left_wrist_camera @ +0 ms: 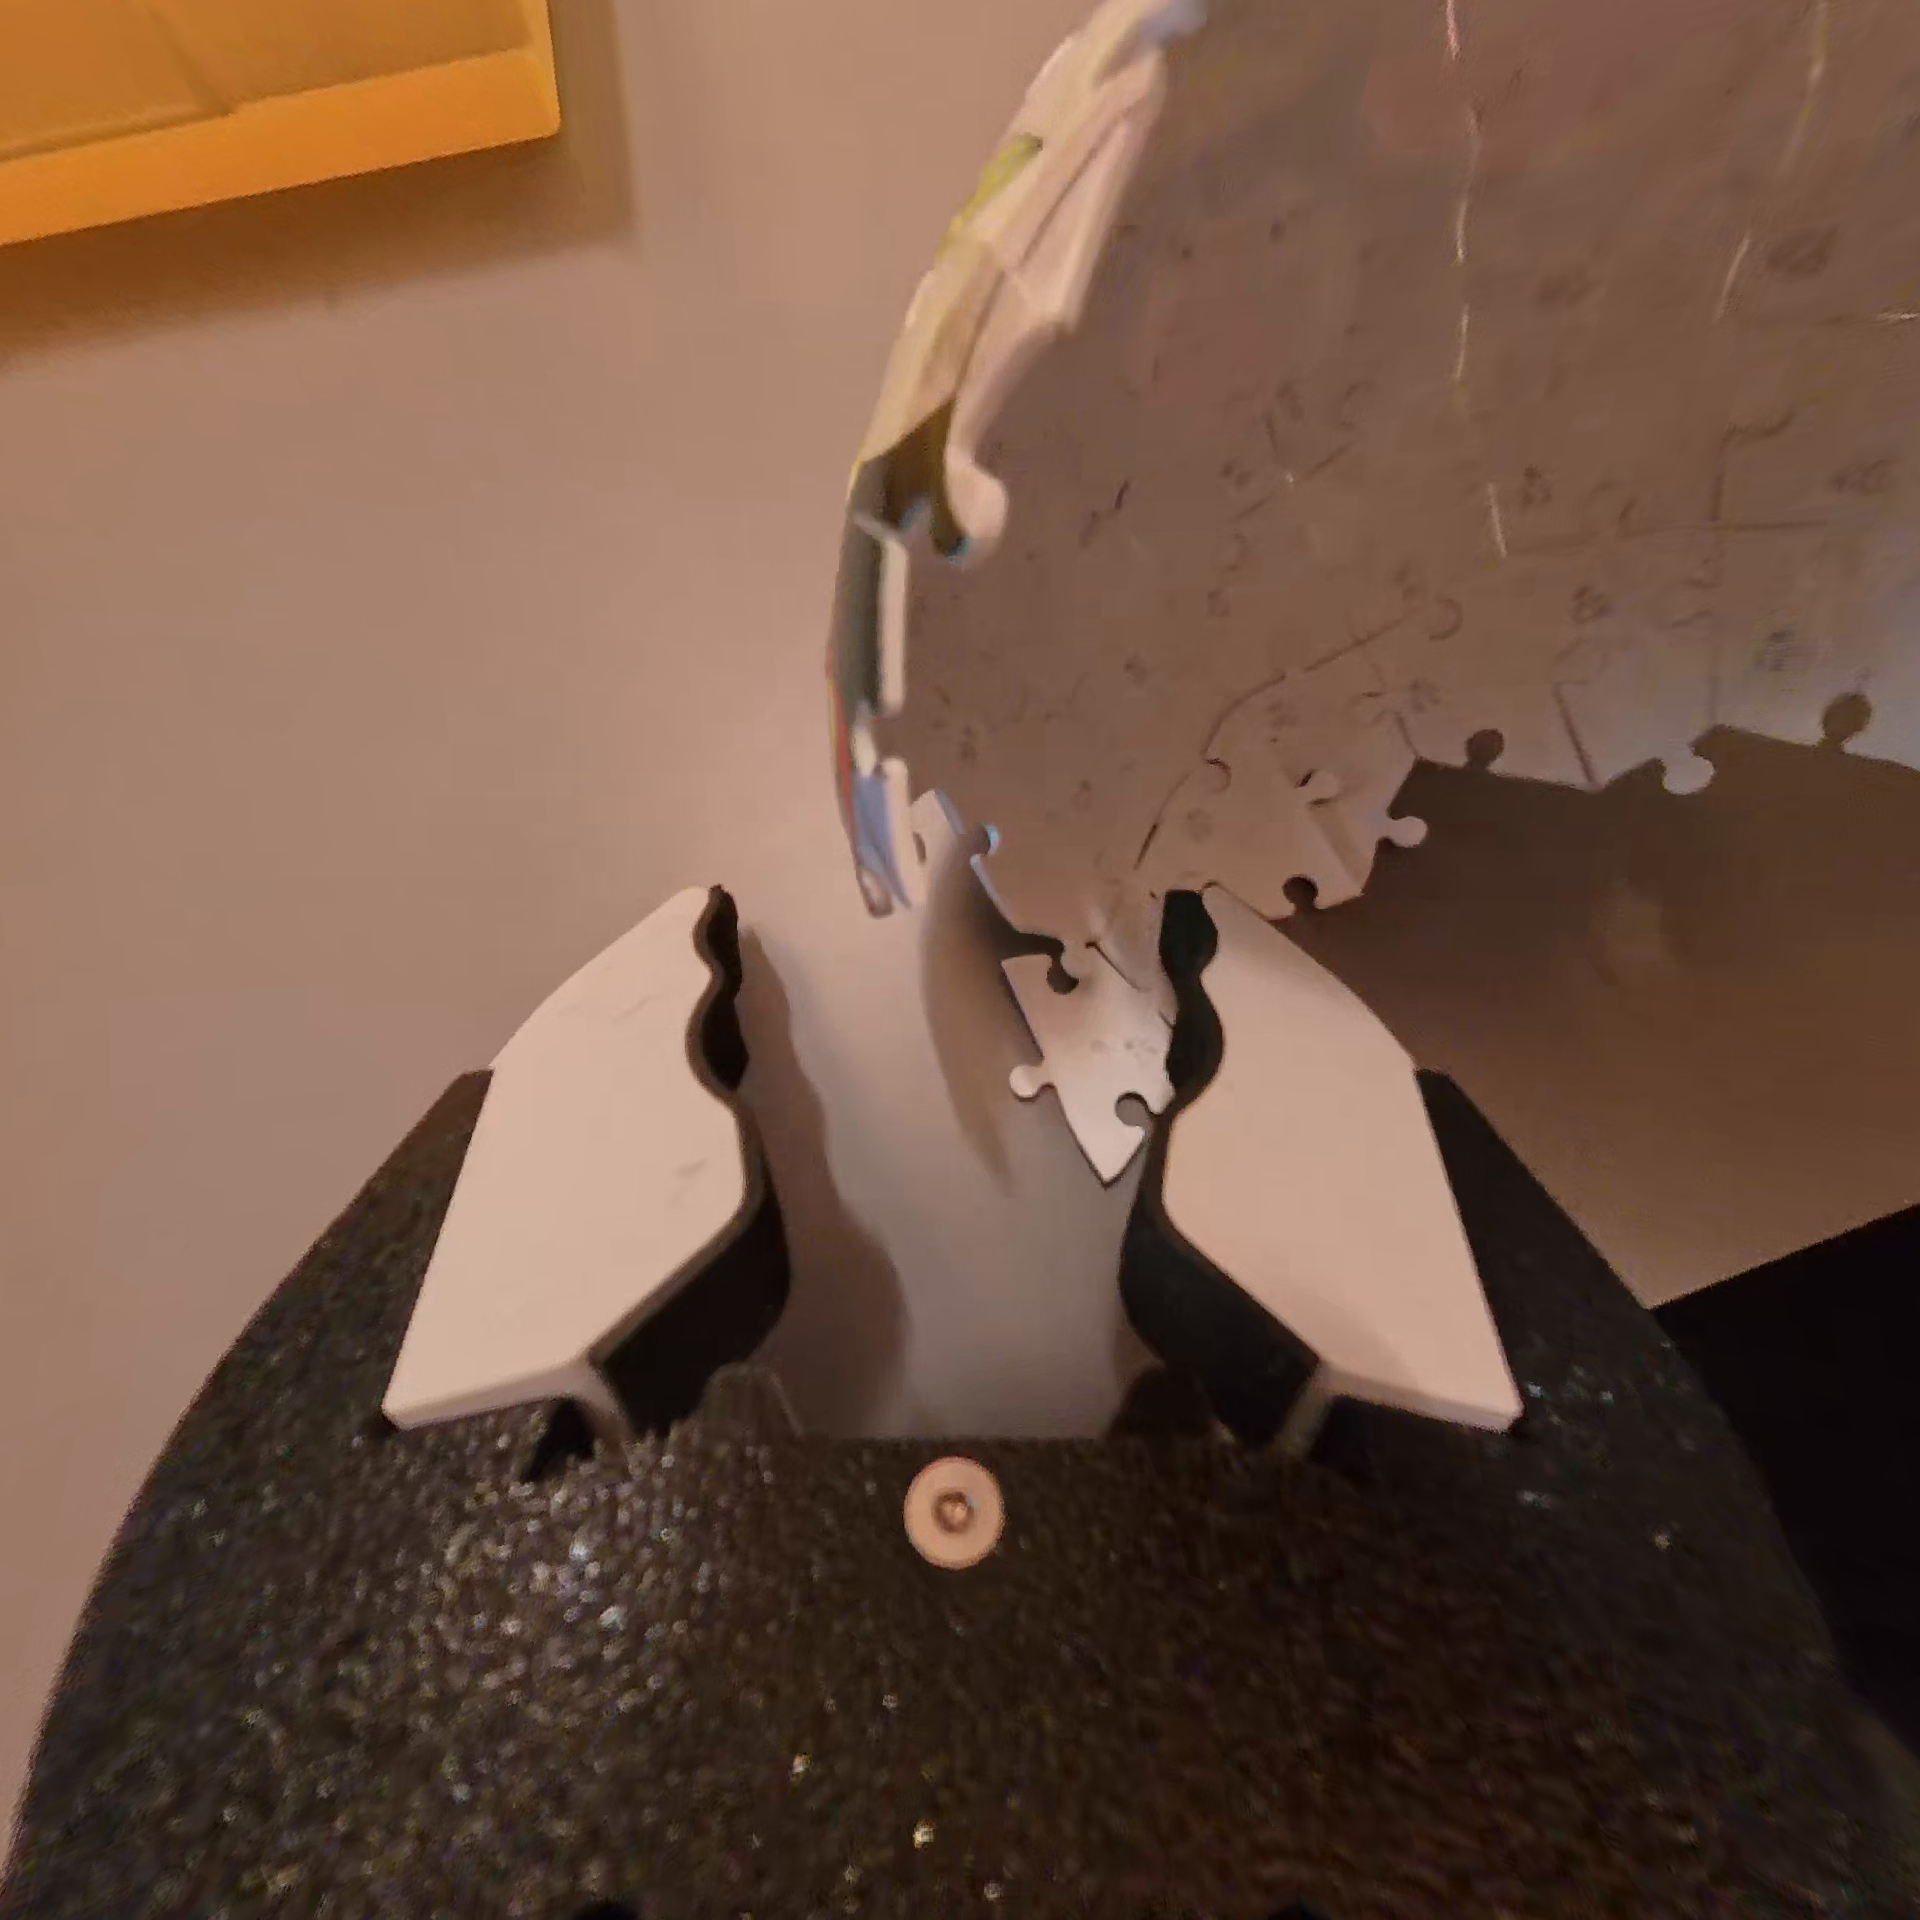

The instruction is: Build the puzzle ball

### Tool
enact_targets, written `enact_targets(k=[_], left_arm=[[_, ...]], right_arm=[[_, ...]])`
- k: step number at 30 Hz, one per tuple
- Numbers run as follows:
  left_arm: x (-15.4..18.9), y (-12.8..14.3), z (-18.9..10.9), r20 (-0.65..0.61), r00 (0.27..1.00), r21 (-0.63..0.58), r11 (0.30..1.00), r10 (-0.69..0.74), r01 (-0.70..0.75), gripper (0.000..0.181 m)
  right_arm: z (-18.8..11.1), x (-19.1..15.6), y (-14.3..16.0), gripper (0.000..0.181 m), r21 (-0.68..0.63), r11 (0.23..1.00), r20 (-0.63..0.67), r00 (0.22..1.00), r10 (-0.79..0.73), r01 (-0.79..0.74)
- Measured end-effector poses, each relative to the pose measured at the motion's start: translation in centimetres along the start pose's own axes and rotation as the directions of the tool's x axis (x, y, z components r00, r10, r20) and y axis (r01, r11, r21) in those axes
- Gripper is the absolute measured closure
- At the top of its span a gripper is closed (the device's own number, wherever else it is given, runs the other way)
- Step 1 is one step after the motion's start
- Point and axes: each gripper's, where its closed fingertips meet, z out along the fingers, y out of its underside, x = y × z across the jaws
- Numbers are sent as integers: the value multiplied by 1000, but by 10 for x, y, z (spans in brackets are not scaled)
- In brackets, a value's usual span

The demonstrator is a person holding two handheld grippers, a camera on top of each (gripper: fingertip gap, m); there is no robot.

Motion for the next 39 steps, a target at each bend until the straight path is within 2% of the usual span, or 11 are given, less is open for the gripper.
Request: enact_targets(k=[1, 7, 14, 19, 22, 26, 39], left_arm=[[0, 0, 0, 4, 1000, -3, 1000, 6, -6, 101], [2, -3, 3, -2, 1000, 5, 1000, 4, -4, 100], [3, -2, 3, 9, 1000, -13, 1000, -20, 20, 101], [6, -4, -2, -75, 993, 33, 995, -89, 92, 102], [0, 1, -9, -44, 997, 4, 998, -66, 66, 103], [0, 6, -4, -5, 1000, -44, 999, 1, -2, 104], [3, 1, 3, 0, 999, -32, 999, -35, 35, 109]], right_arm=[[0, 1, 0, 53, -2, 1000, 2, 1000, -15, 15], [2, 6, 0, 53, -42, 995, 22, 996, -84, 85], [-2, 4, -3, 53, -96, 995, 68, 998, -19, 26], [-2, 0, 5, 55, -206, 978, 65, 998, -2, 15], [-4, 0, 3, 55, -210, 978, 61, 998, 4, 9], [-4, 1, 1, 55, -212, 977, 57, 998, -8, 20], [-8, -2, -13, 55, -132, 990, 94, 994, 62, -49]])
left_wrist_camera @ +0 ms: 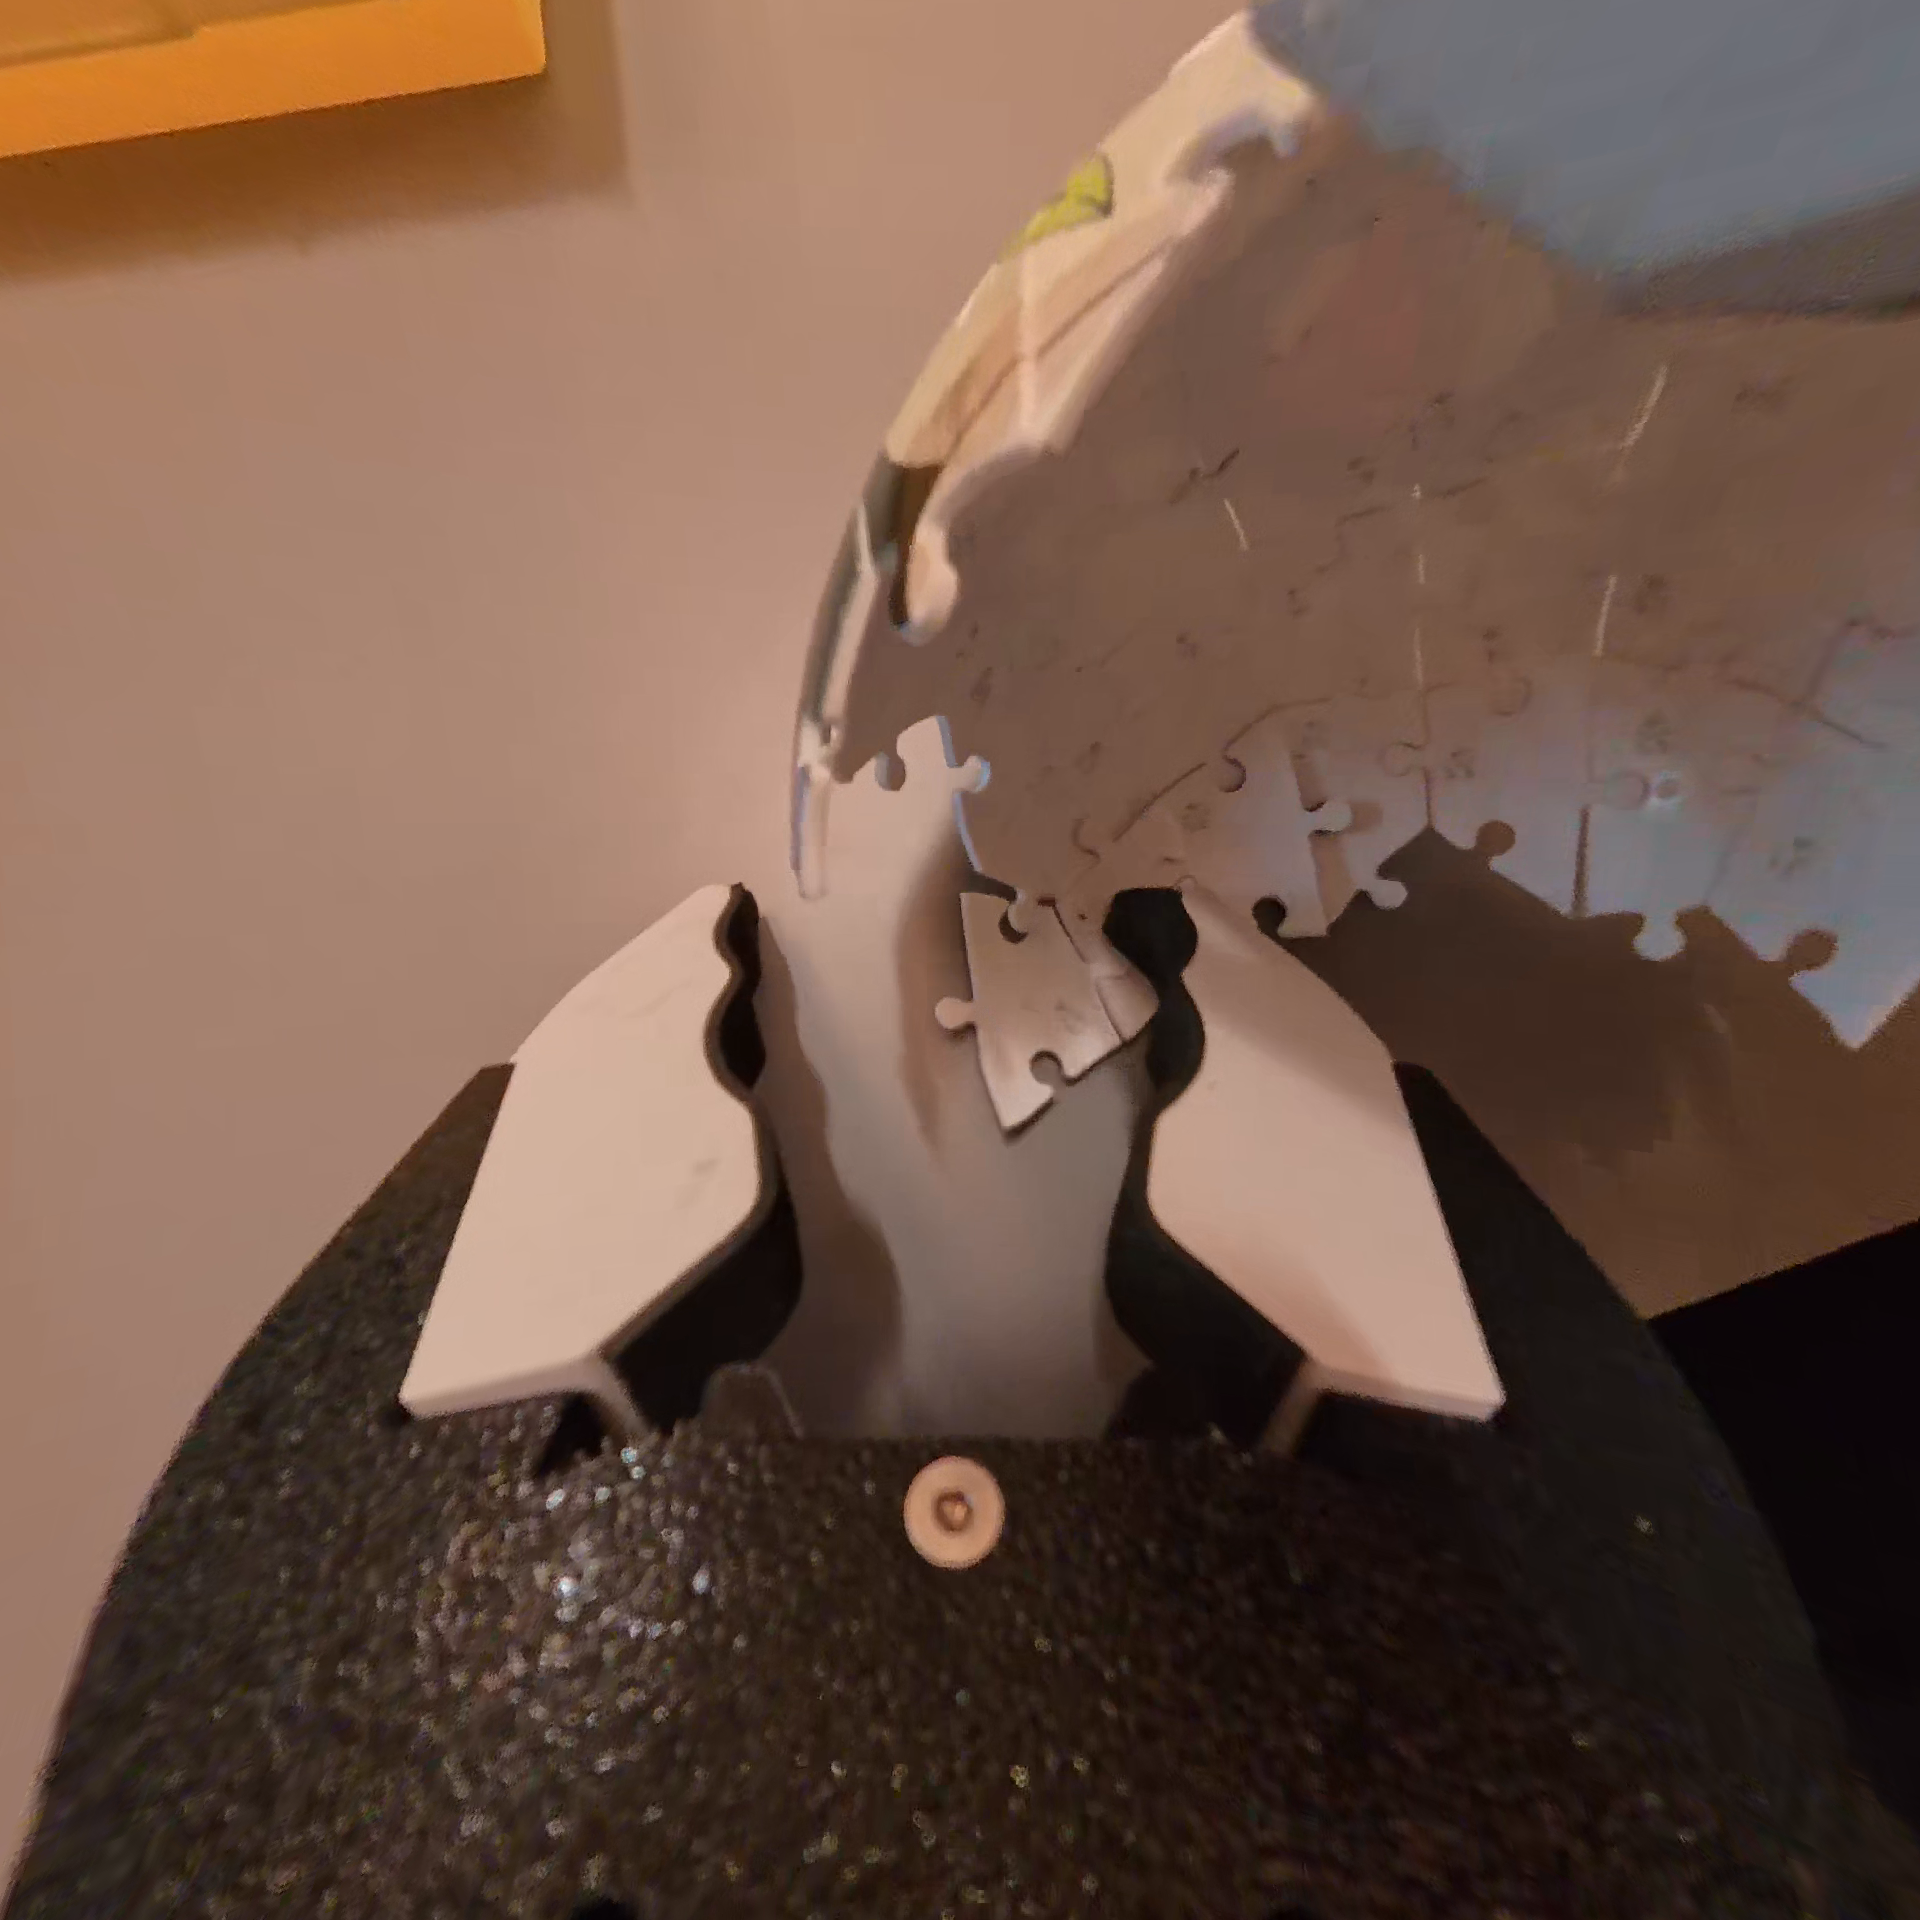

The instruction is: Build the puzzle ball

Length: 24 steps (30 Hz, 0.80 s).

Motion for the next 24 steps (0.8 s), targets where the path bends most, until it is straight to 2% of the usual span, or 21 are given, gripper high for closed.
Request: enact_targets(k=[8, 17, 24], left_arm=[[3, -4, 5, -7, 1000, 10, 1000, -25, 25, 109], [-7, -8, 5, 37, 998, -1, 999, 50, -50, 98], [-12, -10, 2, 46, 990, -11, 991, 137, -137, 98]], right_arm=[[-1, 0, -8, 54, 67, 994, 23, 996, 85, -87], [6, -3, 0, 54, 217, 942, 108, 966, 236, -255], [9, -6, 7, 55, 245, 942, 89, 972, 215, -231]])
